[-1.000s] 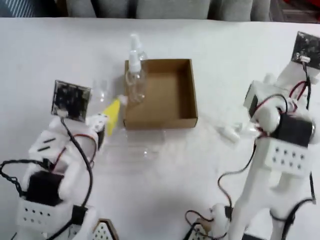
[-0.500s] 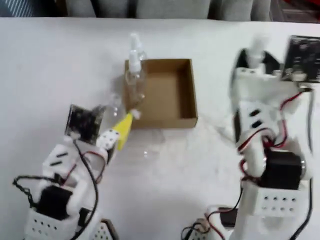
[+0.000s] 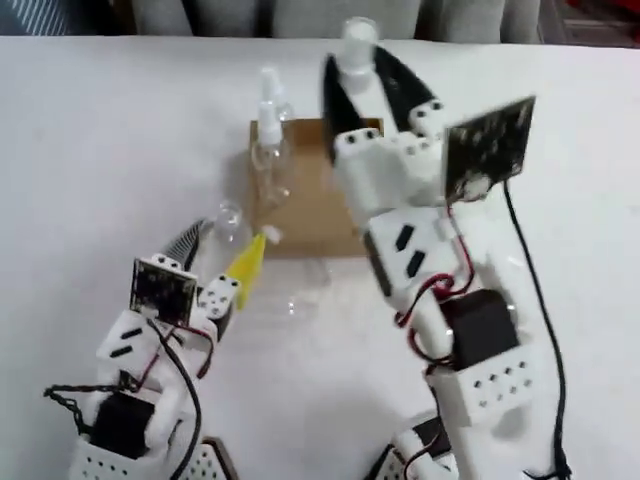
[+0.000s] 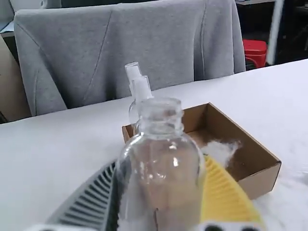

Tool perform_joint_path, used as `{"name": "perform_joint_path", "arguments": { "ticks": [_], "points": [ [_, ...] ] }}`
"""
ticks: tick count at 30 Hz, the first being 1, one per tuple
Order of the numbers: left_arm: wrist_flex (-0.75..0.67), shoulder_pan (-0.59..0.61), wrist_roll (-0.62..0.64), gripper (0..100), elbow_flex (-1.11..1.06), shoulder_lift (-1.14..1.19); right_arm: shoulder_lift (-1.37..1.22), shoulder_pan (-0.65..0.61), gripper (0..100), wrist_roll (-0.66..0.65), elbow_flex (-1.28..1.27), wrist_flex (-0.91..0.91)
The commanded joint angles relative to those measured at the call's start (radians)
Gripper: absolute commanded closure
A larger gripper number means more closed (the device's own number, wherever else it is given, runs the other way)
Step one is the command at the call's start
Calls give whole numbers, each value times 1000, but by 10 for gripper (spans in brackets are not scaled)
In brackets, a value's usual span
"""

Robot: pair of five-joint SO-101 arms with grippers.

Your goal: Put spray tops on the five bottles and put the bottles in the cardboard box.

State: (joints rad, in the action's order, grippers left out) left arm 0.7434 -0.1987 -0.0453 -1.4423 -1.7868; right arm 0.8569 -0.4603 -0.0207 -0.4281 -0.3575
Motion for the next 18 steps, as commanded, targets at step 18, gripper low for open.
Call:
{"name": "perform_joint_path", "arguments": {
  "ticks": [18],
  "points": [
    [-123,-5,2,980,-121,-45,-79,-219,981,-6,-91,306]
  ]
}}
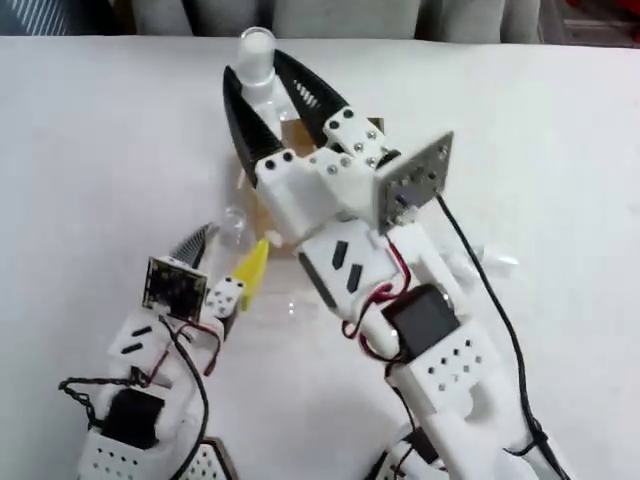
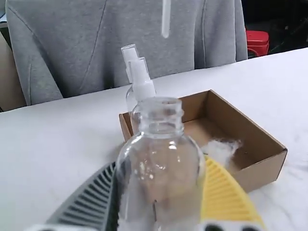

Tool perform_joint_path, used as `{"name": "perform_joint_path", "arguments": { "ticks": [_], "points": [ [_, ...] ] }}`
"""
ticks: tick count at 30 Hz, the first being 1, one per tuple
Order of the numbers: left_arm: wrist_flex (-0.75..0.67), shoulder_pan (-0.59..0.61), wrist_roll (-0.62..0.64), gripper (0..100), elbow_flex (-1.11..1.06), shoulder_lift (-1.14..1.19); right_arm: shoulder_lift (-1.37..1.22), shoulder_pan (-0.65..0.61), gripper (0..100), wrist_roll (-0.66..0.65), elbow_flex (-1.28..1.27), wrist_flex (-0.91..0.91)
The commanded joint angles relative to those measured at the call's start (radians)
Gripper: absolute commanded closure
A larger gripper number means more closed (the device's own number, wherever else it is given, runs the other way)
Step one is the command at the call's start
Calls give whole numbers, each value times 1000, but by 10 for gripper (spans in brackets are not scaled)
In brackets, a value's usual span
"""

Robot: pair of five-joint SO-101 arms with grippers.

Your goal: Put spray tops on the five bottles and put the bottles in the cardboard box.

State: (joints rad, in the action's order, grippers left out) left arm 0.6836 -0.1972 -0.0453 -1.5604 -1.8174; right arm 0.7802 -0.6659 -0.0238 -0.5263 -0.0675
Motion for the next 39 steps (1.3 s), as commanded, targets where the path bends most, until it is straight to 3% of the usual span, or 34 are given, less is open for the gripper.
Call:
{"name": "perform_joint_path", "arguments": {
  "ticks": [1,18,26,39],
  "points": [
    [-64,-7,2,980,-6,-15,-7,-13,981,-3,8,13],
    [-68,-7,2,980,-8,-15,-1,-45,981,-2,-74,5],
    [-68,-7,2,980,-8,-15,-1,-45,982,104,-81,-79],
    [-68,-7,2,980,-8,-15,-1,-76,977,112,-161,-219]
  ]
}}
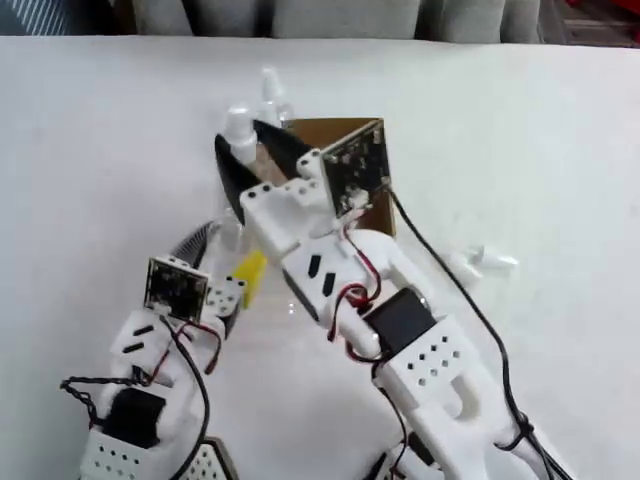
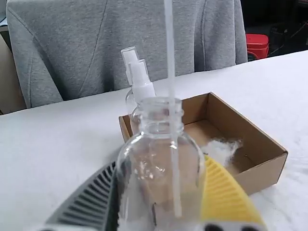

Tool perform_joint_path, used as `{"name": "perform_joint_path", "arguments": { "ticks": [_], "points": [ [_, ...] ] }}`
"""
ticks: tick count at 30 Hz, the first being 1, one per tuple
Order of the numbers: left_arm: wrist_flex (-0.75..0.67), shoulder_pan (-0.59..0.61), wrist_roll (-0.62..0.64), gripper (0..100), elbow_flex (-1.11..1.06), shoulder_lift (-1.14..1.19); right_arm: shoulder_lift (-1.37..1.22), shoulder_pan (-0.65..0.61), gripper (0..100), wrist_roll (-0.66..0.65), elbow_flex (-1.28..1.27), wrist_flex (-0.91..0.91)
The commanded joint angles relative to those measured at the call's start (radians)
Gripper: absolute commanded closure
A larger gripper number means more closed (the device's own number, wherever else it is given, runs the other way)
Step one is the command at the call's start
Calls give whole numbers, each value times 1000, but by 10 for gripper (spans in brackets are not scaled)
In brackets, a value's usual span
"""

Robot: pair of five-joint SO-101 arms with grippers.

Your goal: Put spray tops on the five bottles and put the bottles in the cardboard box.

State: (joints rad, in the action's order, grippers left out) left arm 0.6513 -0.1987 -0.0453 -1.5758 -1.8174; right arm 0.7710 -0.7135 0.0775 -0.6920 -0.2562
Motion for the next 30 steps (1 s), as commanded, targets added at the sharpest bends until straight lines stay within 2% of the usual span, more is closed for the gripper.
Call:
{"name": "perform_joint_path", "arguments": {
  "ticks": [1,8,15,25,30],
  "points": [
    [-35,-5,2,980,8,-15,8,-38,977,11,5,-44],
    [-35,-5,2,980,8,-15,10,-61,977,12,6,-113],
    [-35,-5,2,980,8,-15,10,-62,977,115,6,-206],
    [-35,-5,2,980,8,-15,8,-88,975,117,3,-285],
    [-35,-5,2,980,8,-15,8,-117,848,117,5,-321]
  ]
}}
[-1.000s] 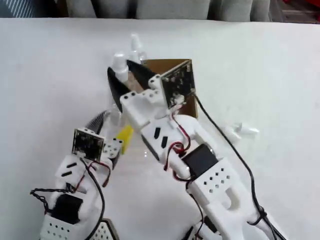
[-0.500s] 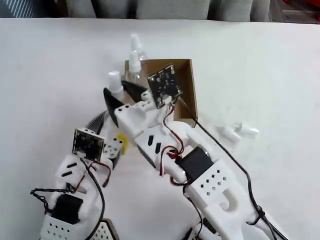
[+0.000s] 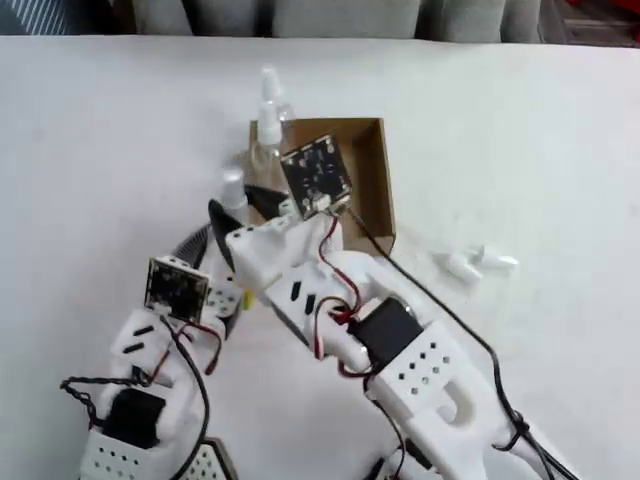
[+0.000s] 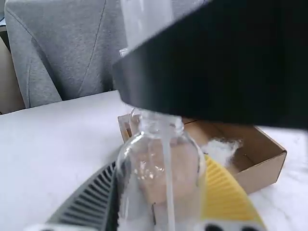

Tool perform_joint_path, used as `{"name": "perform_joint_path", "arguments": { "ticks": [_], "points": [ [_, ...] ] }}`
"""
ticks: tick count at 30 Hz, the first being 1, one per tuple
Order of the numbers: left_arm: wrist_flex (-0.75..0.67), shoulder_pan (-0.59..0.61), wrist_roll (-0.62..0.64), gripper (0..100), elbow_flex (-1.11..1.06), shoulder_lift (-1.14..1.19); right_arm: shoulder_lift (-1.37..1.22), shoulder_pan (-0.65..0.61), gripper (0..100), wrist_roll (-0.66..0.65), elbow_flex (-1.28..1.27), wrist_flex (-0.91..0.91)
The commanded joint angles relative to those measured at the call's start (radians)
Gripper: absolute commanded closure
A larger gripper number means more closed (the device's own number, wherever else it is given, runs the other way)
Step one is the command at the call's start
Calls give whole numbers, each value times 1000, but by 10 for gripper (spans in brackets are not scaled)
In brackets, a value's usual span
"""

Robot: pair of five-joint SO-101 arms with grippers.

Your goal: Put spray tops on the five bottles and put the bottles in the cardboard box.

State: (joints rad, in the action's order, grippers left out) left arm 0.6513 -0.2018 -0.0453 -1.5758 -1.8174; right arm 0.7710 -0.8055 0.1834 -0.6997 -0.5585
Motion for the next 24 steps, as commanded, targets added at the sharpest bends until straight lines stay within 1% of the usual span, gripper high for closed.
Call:
{"name": "perform_joint_path", "arguments": {
  "ticks": [1,5,9,15,19,21,24],
  "points": [
    [-35,-2,2,980,8,-15,8,-25,826,11,14,-24],
    [-35,-2,2,980,8,-15,39,-19,813,11,18,-25],
    [-35,-2,2,980,8,-15,145,-19,812,2,18,-28],
    [-35,-2,2,980,8,-15,309,-13,813,-55,18,-131],
    [-35,-2,2,980,8,-15,420,42,820,-54,9,-170],
    [-35,-2,2,980,8,-15,460,87,868,-54,-14,-168],
    [-35,-2,2,980,8,-15,495,143,996,-52,-58,-165]
  ]
}}
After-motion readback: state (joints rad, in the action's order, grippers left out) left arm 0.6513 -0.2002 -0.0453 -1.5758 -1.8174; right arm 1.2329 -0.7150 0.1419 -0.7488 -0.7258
